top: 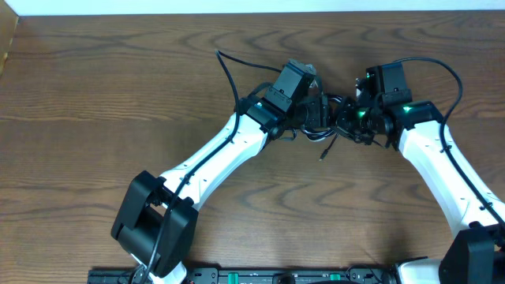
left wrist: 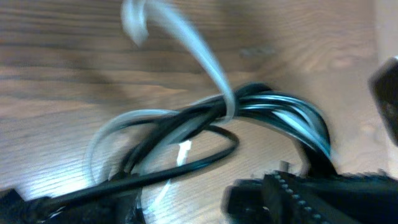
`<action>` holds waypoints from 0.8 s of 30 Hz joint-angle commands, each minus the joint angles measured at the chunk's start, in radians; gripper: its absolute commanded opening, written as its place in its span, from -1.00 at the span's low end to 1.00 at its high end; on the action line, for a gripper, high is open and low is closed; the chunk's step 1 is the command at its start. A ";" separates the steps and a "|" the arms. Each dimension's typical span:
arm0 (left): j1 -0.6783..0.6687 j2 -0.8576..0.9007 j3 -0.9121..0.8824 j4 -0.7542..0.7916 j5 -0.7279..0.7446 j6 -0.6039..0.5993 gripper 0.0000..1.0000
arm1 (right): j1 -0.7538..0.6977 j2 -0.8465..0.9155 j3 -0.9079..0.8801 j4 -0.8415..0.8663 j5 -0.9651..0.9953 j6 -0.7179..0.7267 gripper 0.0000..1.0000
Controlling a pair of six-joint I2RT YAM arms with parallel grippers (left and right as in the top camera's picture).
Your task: Untangle cables
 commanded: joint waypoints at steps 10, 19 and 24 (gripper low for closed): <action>0.068 -0.053 0.000 -0.146 -0.107 0.283 0.47 | -0.043 -0.005 0.004 -0.009 -0.017 -0.004 -0.98; 0.179 -0.142 0.000 -0.334 -0.106 0.396 0.47 | -0.037 -0.005 0.004 -0.048 0.389 -0.203 -0.98; 0.305 -0.183 0.000 -0.374 -0.096 0.396 0.47 | 0.001 -0.005 0.034 -0.049 0.638 -0.310 -0.98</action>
